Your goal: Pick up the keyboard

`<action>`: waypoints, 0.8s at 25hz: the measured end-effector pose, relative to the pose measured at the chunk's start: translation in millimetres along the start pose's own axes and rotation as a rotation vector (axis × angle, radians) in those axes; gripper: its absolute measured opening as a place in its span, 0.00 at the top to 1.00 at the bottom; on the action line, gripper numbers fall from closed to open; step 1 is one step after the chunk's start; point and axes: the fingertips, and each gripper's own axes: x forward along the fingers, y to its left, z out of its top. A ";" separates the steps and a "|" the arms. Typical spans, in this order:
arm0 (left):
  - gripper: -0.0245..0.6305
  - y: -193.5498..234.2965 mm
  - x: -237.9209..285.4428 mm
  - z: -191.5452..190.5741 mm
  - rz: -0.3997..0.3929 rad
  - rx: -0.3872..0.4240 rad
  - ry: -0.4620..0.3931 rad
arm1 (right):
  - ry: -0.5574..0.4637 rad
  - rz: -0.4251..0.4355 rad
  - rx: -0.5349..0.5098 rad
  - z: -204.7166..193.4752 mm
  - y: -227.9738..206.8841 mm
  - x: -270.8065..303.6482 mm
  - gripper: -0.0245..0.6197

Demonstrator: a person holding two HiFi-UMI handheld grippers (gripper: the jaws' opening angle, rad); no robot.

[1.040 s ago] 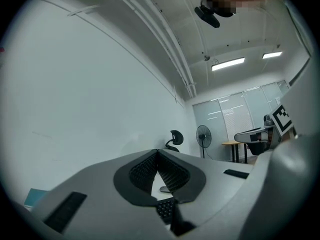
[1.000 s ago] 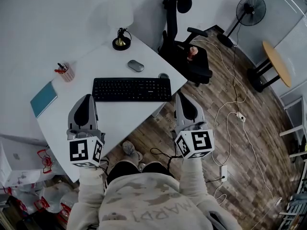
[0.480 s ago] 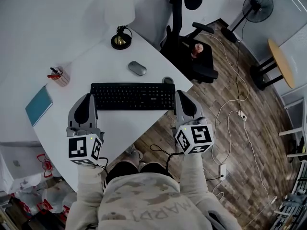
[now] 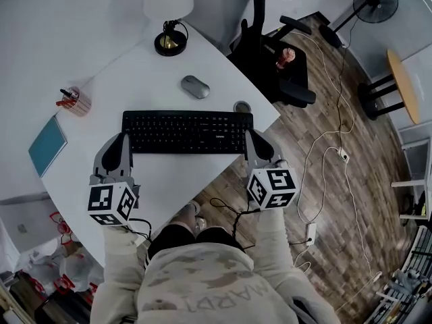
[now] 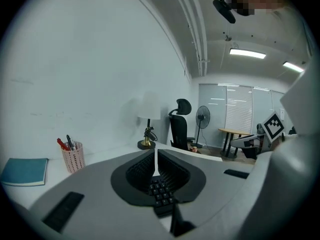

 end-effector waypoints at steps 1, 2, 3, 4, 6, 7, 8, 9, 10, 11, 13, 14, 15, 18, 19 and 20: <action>0.95 2.7 3.6 -6.9 -0.003 0.004 0.023 | 0.020 -0.001 -0.002 -6.3 -2.8 4.4 0.95; 0.95 5.8 7.2 -13.8 -0.003 0.009 0.047 | 0.039 -0.003 -0.003 -12.4 -5.5 8.8 0.94; 0.93 8.9 10.9 -20.7 -0.003 0.016 0.071 | 0.057 -0.005 -0.001 -18.2 -8.2 13.0 0.94; 0.90 11.8 14.8 -27.5 -0.003 0.021 0.095 | 0.074 -0.005 0.004 -23.8 -10.9 17.2 0.94; 0.86 17.8 23.1 -40.2 -0.001 0.031 0.144 | 0.107 -0.002 0.022 -34.2 -16.3 25.7 0.87; 0.84 21.1 27.4 -46.2 0.002 0.037 0.167 | 0.122 -0.002 0.031 -39.2 -19.2 29.9 0.87; 0.82 24.7 31.6 -51.8 0.006 0.042 0.188 | 0.137 -0.002 0.039 -44.3 -22.1 34.1 0.85; 0.80 28.4 35.5 -57.1 0.012 0.045 0.206 | 0.152 -0.003 0.046 -49.3 -25.0 38.0 0.83; 0.78 31.8 39.0 -61.9 0.016 0.045 0.221 | 0.168 -0.002 0.051 -54.2 -27.7 41.5 0.80; 0.77 35.1 42.2 -66.4 0.021 0.043 0.235 | 0.183 0.000 0.056 -58.9 -30.1 44.5 0.78; 0.74 40.9 47.7 -75.4 0.028 0.041 0.266 | 0.216 0.007 0.065 -68.0 -34.4 49.9 0.73; 0.72 43.5 50.5 -79.9 0.030 0.042 0.283 | 0.234 0.010 0.071 -72.5 -36.7 52.5 0.72; 0.70 45.9 53.2 -84.4 0.031 0.042 0.300 | 0.251 0.011 0.078 -76.7 -39.1 55.3 0.70; 0.66 51.7 61.0 -98.3 0.031 0.032 0.345 | 0.290 0.007 0.098 -88.3 -46.3 62.4 0.65; 0.65 53.4 63.3 -103.3 0.032 0.024 0.358 | 0.299 0.003 0.103 -92.0 -49.0 64.0 0.64; 0.63 55.0 65.5 -108.0 0.034 0.015 0.370 | 0.307 -0.001 0.107 -95.5 -51.8 65.6 0.63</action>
